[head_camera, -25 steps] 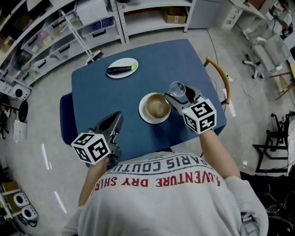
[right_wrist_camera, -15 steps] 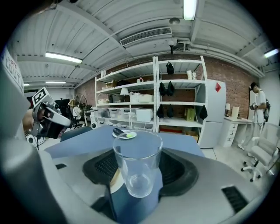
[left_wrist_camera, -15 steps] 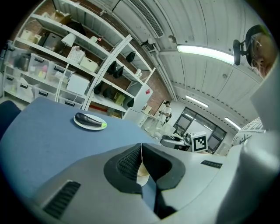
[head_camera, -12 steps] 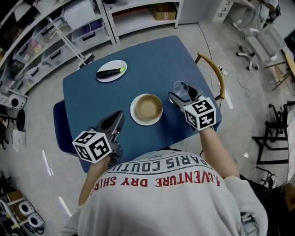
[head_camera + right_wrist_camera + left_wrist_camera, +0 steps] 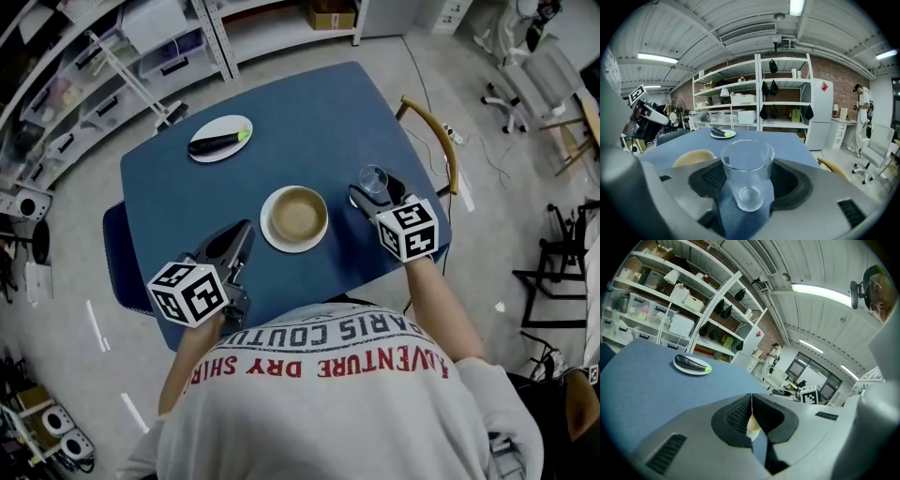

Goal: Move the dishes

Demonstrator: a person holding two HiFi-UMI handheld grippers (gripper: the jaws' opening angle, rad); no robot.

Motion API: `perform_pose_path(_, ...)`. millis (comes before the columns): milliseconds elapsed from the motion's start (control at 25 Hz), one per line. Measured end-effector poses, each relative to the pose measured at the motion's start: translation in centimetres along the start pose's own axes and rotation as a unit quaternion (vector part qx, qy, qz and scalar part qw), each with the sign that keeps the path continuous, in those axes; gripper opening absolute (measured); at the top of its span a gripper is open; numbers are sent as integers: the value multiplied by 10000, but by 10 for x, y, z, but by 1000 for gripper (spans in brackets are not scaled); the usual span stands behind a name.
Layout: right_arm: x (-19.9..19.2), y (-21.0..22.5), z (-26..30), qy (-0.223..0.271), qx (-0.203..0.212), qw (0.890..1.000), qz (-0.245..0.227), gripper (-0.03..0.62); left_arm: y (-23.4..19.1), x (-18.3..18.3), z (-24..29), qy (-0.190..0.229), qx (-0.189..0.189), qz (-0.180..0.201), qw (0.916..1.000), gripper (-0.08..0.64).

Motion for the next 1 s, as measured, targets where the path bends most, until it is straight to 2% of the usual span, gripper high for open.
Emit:
perform_pose_path(400, -2, -1, -1, 108, 45, 9999, -38, 287, -3, -4, 0, -93, 40, -54, 9999, 29)
perform_pose_path(1000, 3, -24, -43, 432, -317, 9984, 181, 295, -6, -19, -28, -123, -44, 18, 9999, 29)
Point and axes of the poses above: the fingertips, and each gripper's own axes: z forward along the fingers, y to its right, x out of its top, the point moved 9 cm from there along -z, backward along the fingers, and after that the axes turned 10 degrees about x, right-handed, at the moved point
